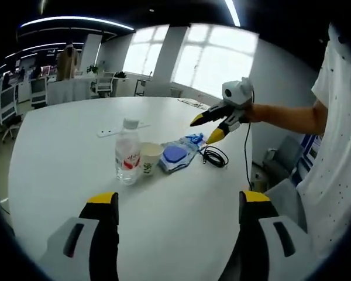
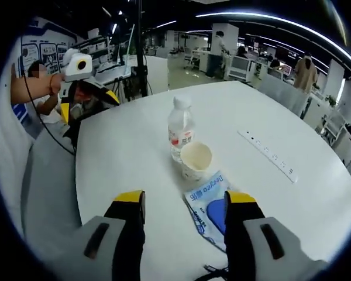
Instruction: Arrange the tabletop items into an orderly group along one side of the table until the central work area is clear of visible clutter.
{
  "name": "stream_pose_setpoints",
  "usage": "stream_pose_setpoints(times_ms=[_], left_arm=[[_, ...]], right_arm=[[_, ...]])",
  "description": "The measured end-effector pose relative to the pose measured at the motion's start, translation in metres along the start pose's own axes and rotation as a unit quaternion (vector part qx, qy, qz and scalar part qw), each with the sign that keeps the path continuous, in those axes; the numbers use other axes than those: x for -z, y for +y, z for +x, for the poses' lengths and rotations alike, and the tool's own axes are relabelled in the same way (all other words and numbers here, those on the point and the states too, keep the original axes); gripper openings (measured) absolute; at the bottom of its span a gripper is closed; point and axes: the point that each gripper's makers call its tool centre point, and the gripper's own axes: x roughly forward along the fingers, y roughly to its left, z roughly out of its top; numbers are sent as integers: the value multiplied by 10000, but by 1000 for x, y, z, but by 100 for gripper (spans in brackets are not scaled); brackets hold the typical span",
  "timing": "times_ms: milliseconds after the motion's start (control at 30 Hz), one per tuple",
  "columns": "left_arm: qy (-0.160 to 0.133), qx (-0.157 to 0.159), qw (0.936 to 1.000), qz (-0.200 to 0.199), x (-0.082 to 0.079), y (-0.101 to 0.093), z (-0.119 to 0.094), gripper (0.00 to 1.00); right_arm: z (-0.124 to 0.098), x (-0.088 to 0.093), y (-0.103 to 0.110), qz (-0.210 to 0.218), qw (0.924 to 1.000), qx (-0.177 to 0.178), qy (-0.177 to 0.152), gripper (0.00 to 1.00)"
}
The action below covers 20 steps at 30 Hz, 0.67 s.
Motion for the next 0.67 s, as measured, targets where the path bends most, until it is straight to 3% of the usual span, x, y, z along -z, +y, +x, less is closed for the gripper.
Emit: stream_pose_setpoints(times_ms=[300, 667], left_arm=[[23, 42, 9999, 122, -8, -16, 7, 88], [64, -7, 9996, 262, -16, -33, 15, 91]], right_arm=[[-36, 17, -6, 377, 9984, 328, -270, 56], [-85, 47, -13, 969, 9904, 762, -628, 59]])
